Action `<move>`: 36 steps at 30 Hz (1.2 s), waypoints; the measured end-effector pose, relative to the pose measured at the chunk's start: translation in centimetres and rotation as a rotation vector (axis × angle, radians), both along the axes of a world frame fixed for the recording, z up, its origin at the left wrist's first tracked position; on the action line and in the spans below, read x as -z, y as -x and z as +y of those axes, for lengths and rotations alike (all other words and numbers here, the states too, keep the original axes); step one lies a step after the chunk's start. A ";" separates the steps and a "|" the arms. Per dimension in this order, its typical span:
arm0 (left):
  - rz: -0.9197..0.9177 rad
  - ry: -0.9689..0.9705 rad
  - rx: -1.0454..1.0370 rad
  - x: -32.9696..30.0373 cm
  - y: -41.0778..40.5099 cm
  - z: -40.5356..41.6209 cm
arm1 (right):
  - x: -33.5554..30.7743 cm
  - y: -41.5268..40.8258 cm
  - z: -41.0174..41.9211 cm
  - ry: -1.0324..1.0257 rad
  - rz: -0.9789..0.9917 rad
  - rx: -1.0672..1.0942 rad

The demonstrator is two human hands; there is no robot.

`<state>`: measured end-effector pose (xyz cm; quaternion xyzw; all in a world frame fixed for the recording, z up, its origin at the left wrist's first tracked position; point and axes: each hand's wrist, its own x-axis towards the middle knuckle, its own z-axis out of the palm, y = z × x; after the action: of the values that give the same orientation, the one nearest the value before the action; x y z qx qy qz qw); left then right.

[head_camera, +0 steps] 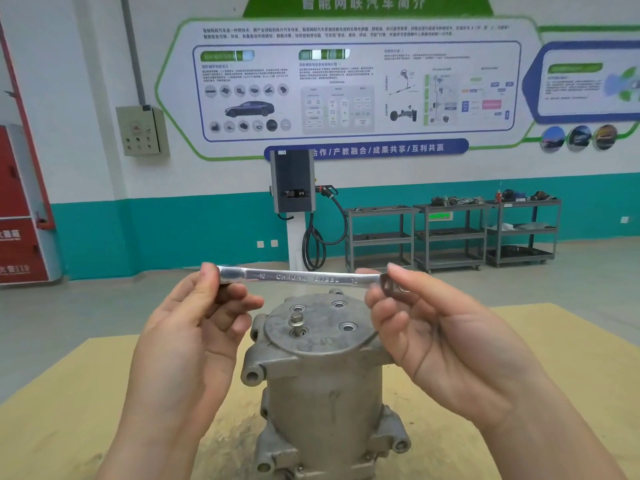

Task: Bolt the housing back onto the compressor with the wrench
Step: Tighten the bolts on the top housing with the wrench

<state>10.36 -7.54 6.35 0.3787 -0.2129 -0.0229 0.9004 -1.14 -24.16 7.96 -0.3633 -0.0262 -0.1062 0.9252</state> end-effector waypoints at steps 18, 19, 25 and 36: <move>-0.605 -0.895 -0.091 2.7 -1.9 0.8 | 1.2 -1.1 1.9 0.336 -0.063 0.446; -0.570 -0.924 -0.014 2.9 -2.2 0.9 | 1.4 -1.1 1.8 0.354 -0.058 0.445; -0.471 -1.116 0.045 2.4 -1.5 0.5 | 1.9 -1.3 1.8 0.395 -0.076 0.381; -0.578 -1.548 -0.279 0.8 2.6 1.6 | 2.6 -1.6 -0.8 0.350 -0.252 0.706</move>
<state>7.72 -5.99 5.57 0.9038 -0.3106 0.0468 0.2906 0.46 -24.92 5.34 -0.4861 -0.0309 -0.4546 0.7457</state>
